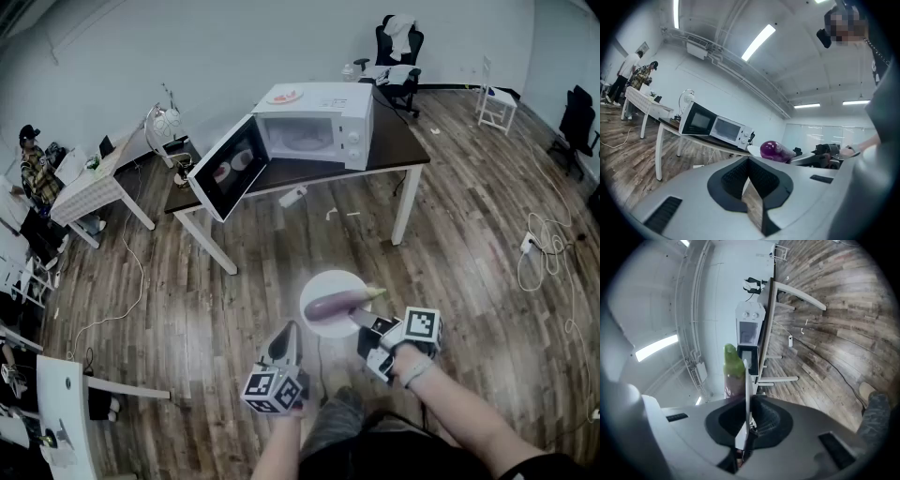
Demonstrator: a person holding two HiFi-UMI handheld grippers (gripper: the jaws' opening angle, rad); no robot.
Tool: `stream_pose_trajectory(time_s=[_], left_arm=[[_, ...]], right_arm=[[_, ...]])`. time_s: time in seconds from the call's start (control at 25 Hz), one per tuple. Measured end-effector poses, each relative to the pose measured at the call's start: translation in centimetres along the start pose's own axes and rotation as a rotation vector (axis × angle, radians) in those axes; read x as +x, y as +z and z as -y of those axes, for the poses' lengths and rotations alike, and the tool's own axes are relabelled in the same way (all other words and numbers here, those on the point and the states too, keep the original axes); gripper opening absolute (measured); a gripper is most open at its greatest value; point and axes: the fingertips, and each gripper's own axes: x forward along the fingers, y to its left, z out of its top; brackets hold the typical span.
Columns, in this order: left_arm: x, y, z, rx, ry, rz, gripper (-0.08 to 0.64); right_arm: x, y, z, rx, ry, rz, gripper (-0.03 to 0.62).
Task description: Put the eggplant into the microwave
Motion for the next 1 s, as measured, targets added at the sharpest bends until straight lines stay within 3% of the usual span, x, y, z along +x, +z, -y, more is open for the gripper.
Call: stream_pose_trajectory(time_s=[1.0], left_arm=[[16.4,5.0,-11.2,0.019,-0.079,-0.024,-0.003]], right_arm=[[16.9,11.6,0.2,0.037,0.014,0.077,0.023]])
